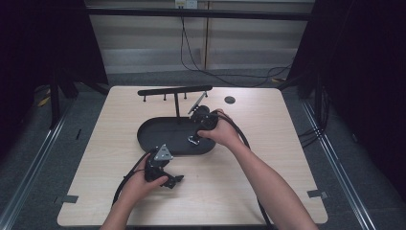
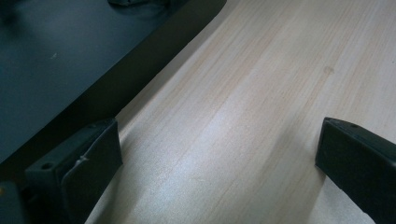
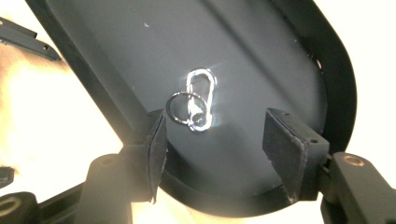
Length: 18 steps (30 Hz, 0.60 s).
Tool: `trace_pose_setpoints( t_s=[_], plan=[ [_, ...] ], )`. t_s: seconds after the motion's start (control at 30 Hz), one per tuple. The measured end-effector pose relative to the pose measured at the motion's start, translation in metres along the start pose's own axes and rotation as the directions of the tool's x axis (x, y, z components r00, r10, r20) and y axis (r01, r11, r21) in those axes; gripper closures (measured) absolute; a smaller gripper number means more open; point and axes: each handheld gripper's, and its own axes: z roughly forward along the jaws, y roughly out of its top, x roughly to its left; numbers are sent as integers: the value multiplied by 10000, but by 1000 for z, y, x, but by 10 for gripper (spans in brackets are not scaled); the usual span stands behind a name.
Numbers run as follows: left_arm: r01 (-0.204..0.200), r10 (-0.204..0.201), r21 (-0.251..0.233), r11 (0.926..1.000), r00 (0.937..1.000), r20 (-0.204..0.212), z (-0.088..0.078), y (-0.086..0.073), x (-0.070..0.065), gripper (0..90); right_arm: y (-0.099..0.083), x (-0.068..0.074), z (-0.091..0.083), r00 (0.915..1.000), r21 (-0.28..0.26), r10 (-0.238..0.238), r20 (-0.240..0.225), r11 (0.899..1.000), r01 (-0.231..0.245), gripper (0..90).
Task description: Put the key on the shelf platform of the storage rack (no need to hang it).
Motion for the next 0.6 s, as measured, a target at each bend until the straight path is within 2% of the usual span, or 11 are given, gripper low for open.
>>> trace_pose_setpoints(
  t_s=[0.6],
  plan=[
    [-1, 1, 17, 10000, 10000, 14, 0, 0, 0, 0, -16, 3, -14, 9995, -190, 66, -320, 9998, -72, 369]
  ],
)
